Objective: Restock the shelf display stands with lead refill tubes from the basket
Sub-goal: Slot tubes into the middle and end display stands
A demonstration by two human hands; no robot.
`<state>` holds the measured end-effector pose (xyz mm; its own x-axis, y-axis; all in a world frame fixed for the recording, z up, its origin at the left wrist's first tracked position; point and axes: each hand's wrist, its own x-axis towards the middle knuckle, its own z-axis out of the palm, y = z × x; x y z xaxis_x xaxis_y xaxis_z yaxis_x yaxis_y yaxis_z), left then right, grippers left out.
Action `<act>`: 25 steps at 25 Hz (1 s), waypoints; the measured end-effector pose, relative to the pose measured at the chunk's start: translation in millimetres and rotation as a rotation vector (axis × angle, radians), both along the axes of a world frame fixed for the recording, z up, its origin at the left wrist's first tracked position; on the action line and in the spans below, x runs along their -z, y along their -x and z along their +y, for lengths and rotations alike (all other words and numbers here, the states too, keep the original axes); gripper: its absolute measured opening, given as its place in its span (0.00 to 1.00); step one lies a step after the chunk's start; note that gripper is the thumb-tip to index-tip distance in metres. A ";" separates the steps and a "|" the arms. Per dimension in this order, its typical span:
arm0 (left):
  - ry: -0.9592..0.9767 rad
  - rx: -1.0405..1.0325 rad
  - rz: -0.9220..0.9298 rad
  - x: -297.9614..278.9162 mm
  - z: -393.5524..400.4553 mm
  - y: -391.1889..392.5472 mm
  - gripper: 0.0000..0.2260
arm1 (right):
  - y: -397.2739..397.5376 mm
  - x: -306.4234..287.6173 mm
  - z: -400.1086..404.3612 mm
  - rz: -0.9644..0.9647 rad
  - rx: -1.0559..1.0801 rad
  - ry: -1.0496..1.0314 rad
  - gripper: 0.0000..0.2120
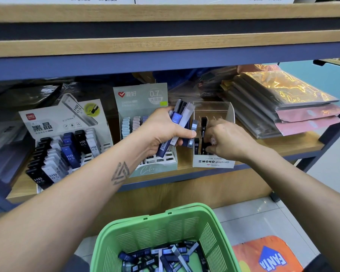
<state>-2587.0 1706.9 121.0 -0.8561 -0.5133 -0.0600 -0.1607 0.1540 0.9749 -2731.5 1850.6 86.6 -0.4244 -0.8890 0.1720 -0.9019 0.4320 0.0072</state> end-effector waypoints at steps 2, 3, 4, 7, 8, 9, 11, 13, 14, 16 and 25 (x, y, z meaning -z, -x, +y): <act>-0.002 0.003 -0.003 0.3 0.1 -0.4 0.16 | 0.1 -1.5 -0.7 -0.004 -0.003 -0.038 0.09; -0.002 0.004 -0.003 0.4 -0.3 -0.4 0.16 | -0.4 -2.5 -1.1 0.003 -0.004 -0.053 0.09; -0.002 0.005 -0.003 0.7 -0.7 -0.5 0.16 | -1.1 -3.4 -1.4 -0.002 -0.003 -0.062 0.09; -0.004 0.006 -0.002 0.2 -0.9 0.0 0.16 | -2.7 -8.1 -1.9 -0.096 0.019 -0.051 0.15; -0.005 0.008 0.000 -0.3 -0.4 0.1 0.16 | -2.6 -9.2 -2.6 -0.120 0.026 -0.038 0.14; -0.006 0.012 0.000 -0.3 0.1 0.2 0.16 | -2.3 -9.2 -3.6 -0.137 0.035 -0.037 0.14; -0.008 0.013 -0.004 0.3 0.3 0.0 0.16 | -3.9 -5.1 -5.2 -0.149 0.035 -0.026 0.18; -0.010 0.006 -0.010 1.3 0.6 0.4 0.16 | -6.0 -1.2 -5.9 -0.116 0.027 0.009 0.21; -0.013 0.004 -0.013 1.6 0.8 0.6 0.16 | -5.1 1.2 -6.0 -0.094 0.025 0.026 0.21; -0.021 0.004 -0.016 1.7 0.8 0.5 0.17 | -2.9 2.8 -5.1 -0.104 0.033 0.057 0.21; -0.033 0.001 -0.041 3.7 3.1 -0.4 0.16 | -11.1 -28.3 3.9 -1.120 -0.080 0.613 0.09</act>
